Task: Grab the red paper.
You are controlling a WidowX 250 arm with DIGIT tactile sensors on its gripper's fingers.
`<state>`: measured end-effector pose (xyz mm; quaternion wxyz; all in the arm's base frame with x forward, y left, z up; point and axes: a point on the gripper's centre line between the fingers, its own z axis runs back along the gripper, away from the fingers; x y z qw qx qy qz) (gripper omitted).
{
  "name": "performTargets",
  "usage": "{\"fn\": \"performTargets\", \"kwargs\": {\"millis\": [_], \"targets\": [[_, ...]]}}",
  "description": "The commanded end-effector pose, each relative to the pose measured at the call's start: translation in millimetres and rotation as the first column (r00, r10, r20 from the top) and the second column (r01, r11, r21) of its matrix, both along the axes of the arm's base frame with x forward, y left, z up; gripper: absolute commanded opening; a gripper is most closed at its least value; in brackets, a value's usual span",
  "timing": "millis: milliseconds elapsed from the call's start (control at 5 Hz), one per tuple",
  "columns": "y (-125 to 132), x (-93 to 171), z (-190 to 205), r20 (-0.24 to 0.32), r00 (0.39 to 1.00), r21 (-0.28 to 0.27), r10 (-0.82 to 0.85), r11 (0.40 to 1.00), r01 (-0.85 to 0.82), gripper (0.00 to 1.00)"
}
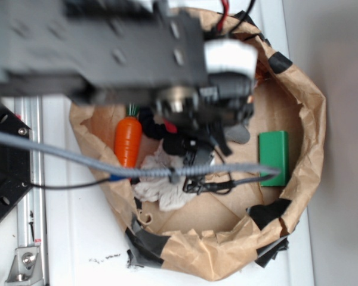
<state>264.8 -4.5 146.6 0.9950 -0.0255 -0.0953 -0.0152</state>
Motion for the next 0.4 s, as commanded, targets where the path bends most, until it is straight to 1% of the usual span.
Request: {"fn": "performTargets", "kwargs": {"millis": [0, 200], "targets": [[-2.7, 21.0, 60.5, 0.055, 0.998, -0.024, -0.001, 1.0, 0.003, 0.0], [-0.4, 24.9, 51.3, 0.033, 0.999, -0.027, 0.008, 1.0, -0.007, 0.0]]}}
